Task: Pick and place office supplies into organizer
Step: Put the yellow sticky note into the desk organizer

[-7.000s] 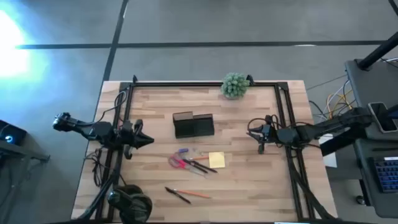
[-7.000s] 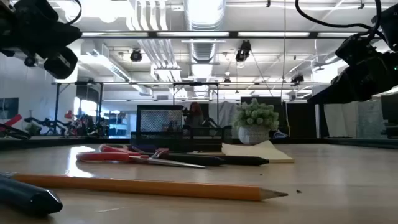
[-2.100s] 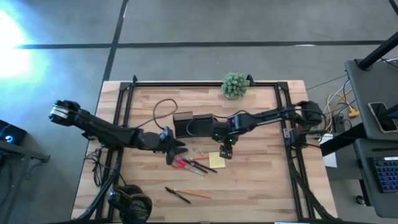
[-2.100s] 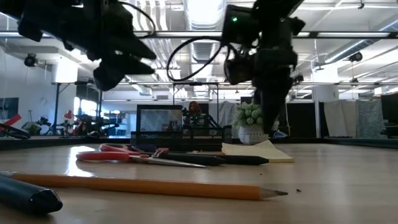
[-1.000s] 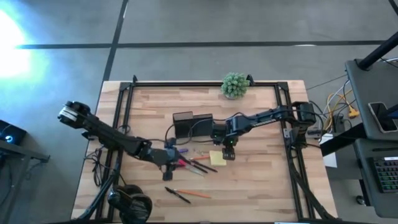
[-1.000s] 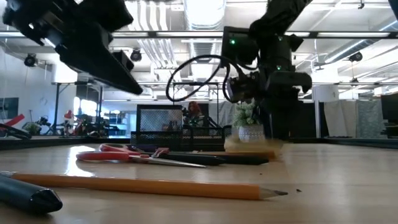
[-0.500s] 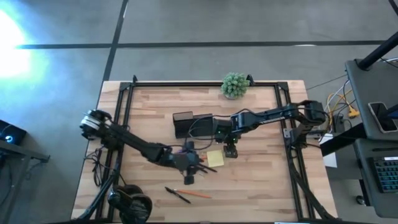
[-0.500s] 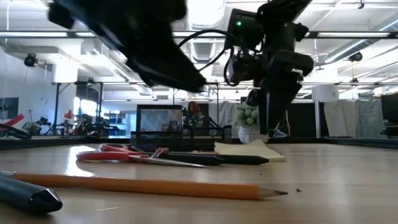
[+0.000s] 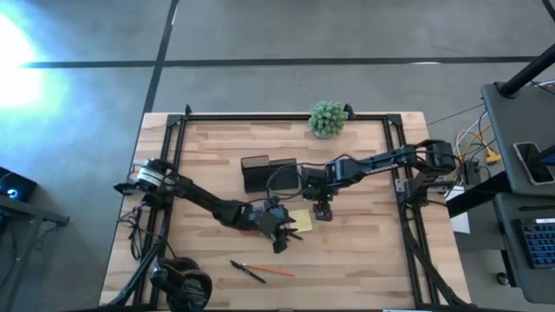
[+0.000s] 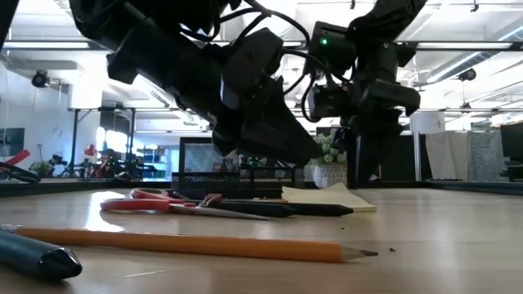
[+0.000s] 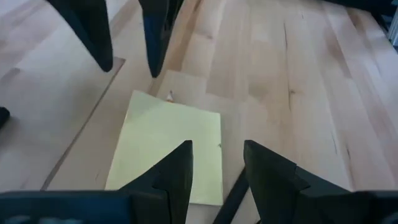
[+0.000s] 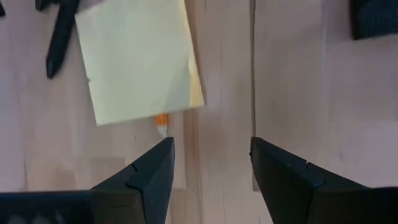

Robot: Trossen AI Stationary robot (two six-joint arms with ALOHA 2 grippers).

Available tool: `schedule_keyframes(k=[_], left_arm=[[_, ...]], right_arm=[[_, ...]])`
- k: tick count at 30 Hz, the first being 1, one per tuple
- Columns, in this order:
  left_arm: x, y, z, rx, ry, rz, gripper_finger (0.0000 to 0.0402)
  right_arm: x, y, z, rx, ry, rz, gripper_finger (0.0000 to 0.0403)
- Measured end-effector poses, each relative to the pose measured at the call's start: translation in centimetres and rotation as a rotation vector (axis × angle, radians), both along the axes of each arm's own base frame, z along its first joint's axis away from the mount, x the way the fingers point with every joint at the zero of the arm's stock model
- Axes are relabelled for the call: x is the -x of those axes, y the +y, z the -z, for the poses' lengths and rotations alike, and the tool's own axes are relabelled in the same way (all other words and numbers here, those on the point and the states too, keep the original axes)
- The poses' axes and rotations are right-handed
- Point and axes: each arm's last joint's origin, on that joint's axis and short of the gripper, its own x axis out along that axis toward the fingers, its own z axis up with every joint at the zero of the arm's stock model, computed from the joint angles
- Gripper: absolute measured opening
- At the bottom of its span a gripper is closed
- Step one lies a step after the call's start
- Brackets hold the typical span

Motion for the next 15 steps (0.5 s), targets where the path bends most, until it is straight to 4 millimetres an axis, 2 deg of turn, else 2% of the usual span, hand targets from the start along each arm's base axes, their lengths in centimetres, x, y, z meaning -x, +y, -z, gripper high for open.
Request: schedule_keyframes(k=[9, 15], left_arm=[[0.0, -0.4, 0.7, 0.025, 0.024, 0.056, 0.0128], [-0.7, -0.6, 2.5, 0.041, 0.065, 0.073, 0.0089]], right_arm=[[-1.3, -0.3, -0.9, -0.005, -0.083, 0.045, 0.0201], [-1.3, -0.4, -0.9, 0.005, -0.080, 0.080, 0.0201]])
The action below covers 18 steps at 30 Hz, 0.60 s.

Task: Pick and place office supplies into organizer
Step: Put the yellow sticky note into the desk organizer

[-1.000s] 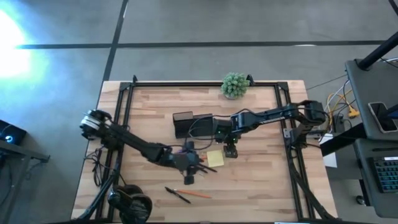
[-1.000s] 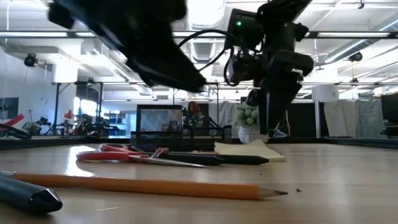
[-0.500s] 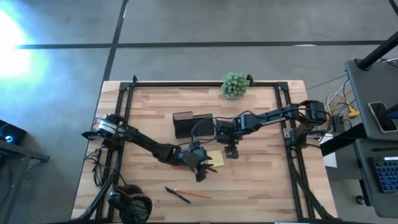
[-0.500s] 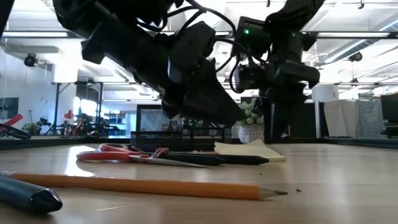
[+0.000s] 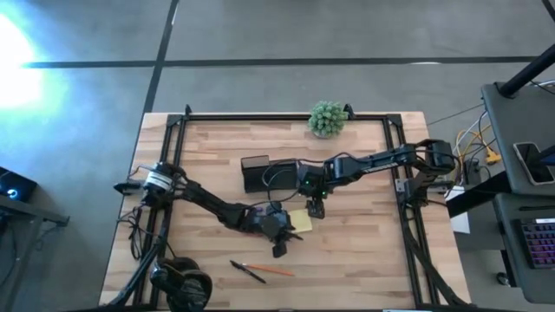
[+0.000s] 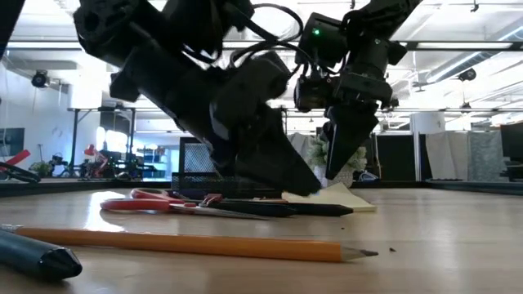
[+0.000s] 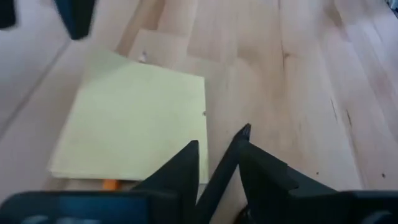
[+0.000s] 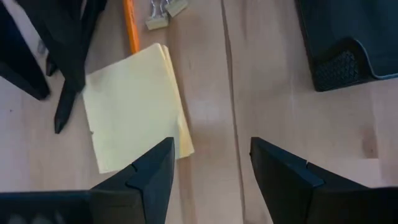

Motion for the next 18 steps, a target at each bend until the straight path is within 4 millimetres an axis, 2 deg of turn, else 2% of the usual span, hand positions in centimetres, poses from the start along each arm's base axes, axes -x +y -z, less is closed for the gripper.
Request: schedule_keyframes(k=[7, 18], left_arm=[[-0.9, 0.2, 0.5, 0.002, 0.000, -0.024, 0.0046], [-0.8, 0.6, 1.1, 0.022, 0.026, -0.050, 0.0040]], right_arm=[[0.0, 0.0, 0.0, -0.008, 0.002, 0.013, 0.0201], [0.0, 0.2, 0.3, -0.067, -0.008, -0.022, 0.0201]])
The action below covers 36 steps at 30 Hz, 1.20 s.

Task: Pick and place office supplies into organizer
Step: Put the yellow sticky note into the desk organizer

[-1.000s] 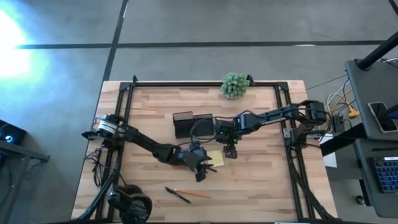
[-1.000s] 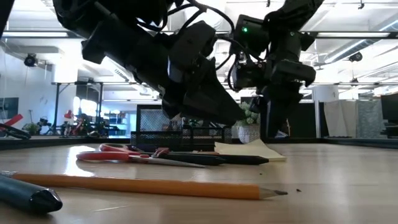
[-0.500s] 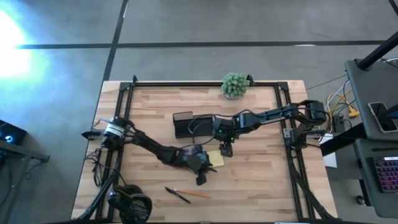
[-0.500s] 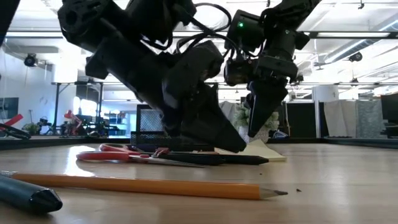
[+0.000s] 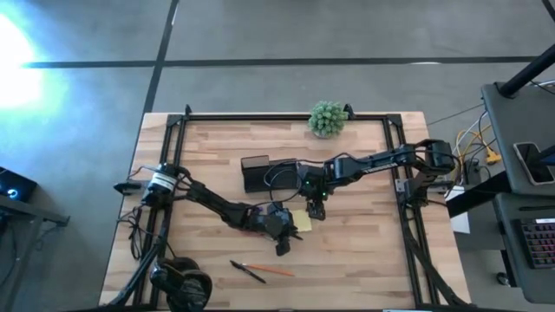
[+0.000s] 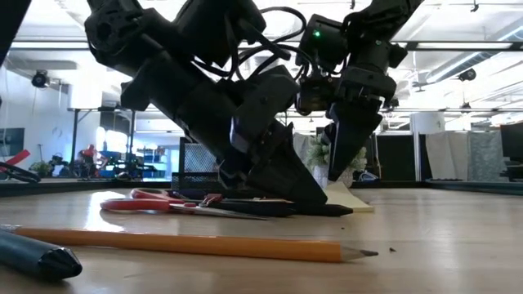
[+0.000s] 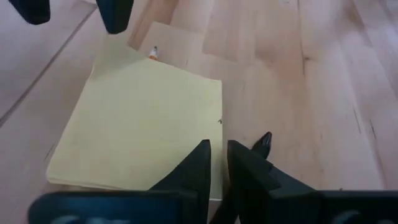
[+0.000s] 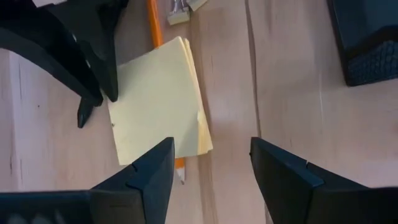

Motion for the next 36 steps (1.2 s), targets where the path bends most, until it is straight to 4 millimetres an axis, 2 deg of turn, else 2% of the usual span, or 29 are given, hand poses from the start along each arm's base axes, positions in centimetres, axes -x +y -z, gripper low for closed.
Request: schedule_keyframes(k=[14, 18, 22, 27, 36], left_arm=[[-0.4, 1.9, 0.1, -0.021, 0.001, -0.061, 0.0040], [-0.5, 2.4, 0.1, -0.019, 0.000, -0.071, 0.0040], [-0.5, 2.4, 0.1, -0.023, -0.001, -0.079, 0.0040], [-0.5, 2.5, 0.2, -0.019, -0.002, -0.086, 0.0040], [-0.5, 2.5, 0.1, -0.020, 0.000, -0.086, 0.0040]], right_arm=[[0.3, 0.1, 1.2, -0.019, -0.068, -0.028, 0.0201], [0.4, 0.0, 1.9, 0.020, -0.108, -0.023, 0.0201], [0.7, -0.4, 2.8, 0.084, -0.086, -0.035, 0.0201], [0.3, -0.8, 4.2, 0.077, -0.047, -0.025, 0.0201], [-0.7, -0.8, 3.3, 0.045, -0.055, -0.038, 0.0192]])
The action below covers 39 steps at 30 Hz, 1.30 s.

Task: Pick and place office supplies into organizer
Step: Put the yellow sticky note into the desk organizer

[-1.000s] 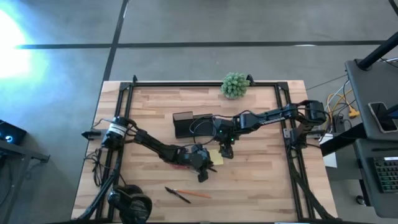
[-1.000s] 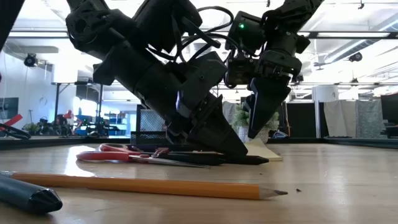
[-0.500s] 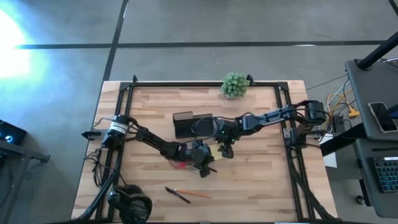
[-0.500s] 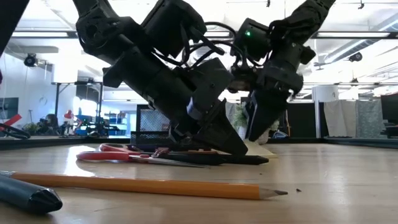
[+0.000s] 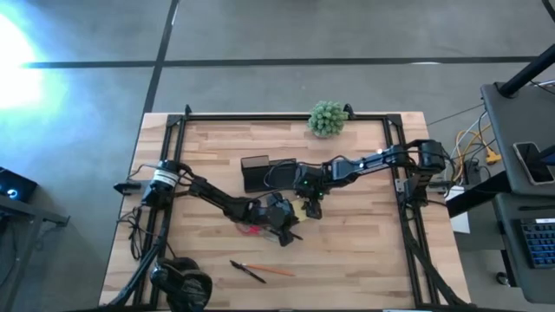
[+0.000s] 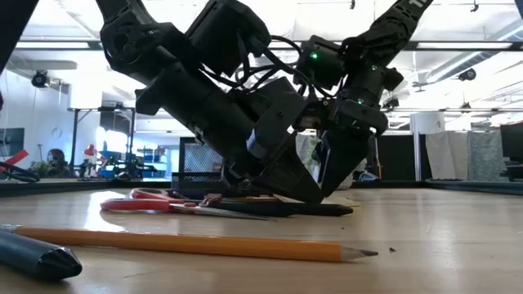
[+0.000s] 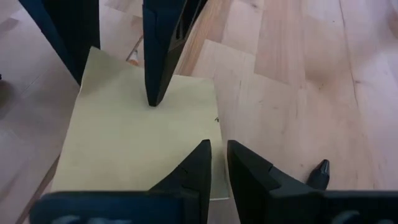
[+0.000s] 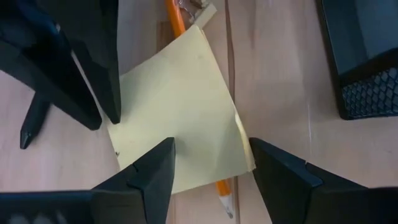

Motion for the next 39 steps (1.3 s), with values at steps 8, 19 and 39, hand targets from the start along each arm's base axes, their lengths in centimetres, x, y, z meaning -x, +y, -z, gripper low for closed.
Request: schedule_keyframes(k=[8, 19, 39], left_arm=[[-0.1, 0.0, -0.2, -0.006, -0.003, -0.010, 0.0040], [0.2, -0.4, -2.1, 0.001, -0.040, 0.001, 0.0041], [6.7, -1.7, -9.1, -0.113, 0.071, -0.261, 0.0041]], right_arm=[[0.2, 0.0, 0.0, 0.001, 0.031, 0.002, 0.0093], [0.1, 0.0, -4.3, 0.001, 0.020, 0.001, 0.0013], [-0.9, -5.4, -11.2, 0.072, -0.103, 0.311, 0.0013]])
